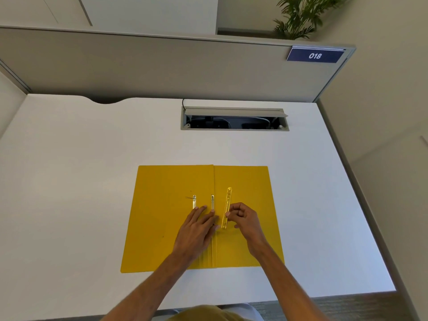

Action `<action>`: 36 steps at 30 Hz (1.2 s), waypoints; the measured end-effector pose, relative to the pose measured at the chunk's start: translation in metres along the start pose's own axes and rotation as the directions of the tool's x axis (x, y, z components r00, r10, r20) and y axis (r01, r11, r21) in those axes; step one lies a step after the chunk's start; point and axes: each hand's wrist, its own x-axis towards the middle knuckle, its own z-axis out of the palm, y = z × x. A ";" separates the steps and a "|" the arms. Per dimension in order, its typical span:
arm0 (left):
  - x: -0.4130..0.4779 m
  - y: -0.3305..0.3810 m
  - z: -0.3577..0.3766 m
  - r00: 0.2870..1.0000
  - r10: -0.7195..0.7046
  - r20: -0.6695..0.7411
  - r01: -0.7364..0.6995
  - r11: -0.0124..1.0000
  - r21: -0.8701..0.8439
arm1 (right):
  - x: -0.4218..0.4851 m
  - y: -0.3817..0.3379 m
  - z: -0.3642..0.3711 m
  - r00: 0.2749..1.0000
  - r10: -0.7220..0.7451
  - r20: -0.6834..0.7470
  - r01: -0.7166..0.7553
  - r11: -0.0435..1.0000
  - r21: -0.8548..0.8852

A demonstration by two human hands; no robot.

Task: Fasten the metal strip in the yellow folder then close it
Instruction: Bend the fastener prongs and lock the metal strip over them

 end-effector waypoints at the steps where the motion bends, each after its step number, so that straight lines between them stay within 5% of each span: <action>1: 0.000 0.000 0.000 1.000 0.005 -0.011 -0.005 1.000 0.007 | -0.001 0.000 0.001 1.000 -0.006 0.005 0.006 1.000 0.001; 28: -0.002 -0.001 0.008 0.998 0.001 -0.065 0.001 1.000 0.026 | 0.003 0.008 0.020 0.999 -0.048 0.008 0.049 0.994 -0.094; 36: -0.007 -0.002 0.005 0.984 -0.164 -0.076 0.129 0.931 -0.340 | 0.005 0.011 0.019 0.992 -0.114 -0.058 0.100 0.975 -0.199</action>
